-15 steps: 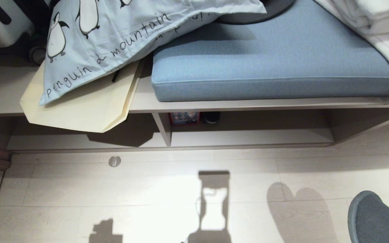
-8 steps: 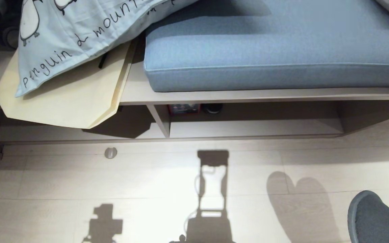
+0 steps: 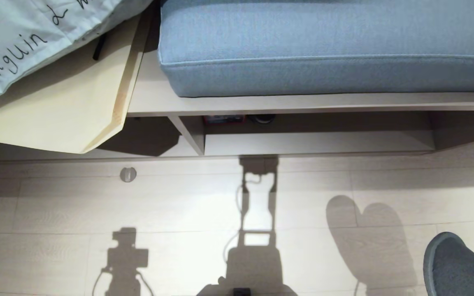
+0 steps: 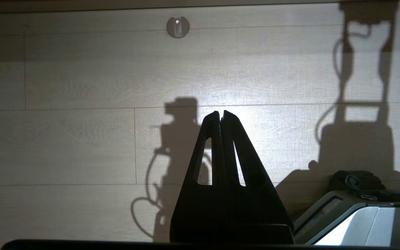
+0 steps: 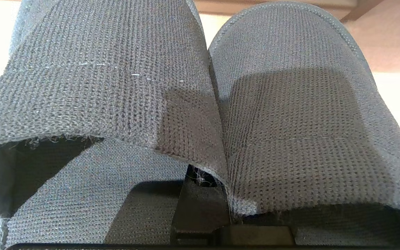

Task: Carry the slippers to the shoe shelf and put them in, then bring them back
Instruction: Place the slippers into the shoe cabinet

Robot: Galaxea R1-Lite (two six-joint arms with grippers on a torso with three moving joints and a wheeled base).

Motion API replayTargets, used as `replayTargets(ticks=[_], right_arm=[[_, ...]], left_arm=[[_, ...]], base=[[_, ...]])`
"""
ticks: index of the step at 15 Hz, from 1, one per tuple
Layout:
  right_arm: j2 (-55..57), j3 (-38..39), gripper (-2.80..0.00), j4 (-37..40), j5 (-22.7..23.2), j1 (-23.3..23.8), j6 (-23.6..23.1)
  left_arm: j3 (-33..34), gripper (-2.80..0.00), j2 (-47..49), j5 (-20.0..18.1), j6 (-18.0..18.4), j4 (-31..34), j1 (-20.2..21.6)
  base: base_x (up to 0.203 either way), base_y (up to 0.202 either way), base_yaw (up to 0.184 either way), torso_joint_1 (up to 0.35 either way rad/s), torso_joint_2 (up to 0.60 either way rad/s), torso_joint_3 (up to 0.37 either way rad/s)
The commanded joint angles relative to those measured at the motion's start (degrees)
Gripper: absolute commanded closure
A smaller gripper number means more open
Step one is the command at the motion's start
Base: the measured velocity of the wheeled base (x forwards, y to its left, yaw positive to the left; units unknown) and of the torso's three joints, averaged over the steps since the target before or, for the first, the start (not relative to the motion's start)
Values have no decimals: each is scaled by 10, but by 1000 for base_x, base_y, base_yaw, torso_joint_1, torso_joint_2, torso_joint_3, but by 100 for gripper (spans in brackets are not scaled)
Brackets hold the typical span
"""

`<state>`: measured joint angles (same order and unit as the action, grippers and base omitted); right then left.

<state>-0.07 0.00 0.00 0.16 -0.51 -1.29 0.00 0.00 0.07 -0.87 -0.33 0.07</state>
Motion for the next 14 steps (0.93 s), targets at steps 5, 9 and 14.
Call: replayTargets(ticks=[5, 9, 14], right_arm=[[1, 1, 0, 0, 0, 0, 0], [1, 1, 0, 0, 0, 0, 0], [1, 1, 0, 0, 0, 0, 0]], left_arm=[[0, 0, 0, 0, 0, 0, 0], [0, 0, 0, 0, 0, 0, 0], [0, 0, 0, 0, 0, 0, 0]], base=[[0, 0, 0, 4, 2, -199], [0, 0, 0, -1, 4, -196], [0, 0, 0, 3, 3, -197]])
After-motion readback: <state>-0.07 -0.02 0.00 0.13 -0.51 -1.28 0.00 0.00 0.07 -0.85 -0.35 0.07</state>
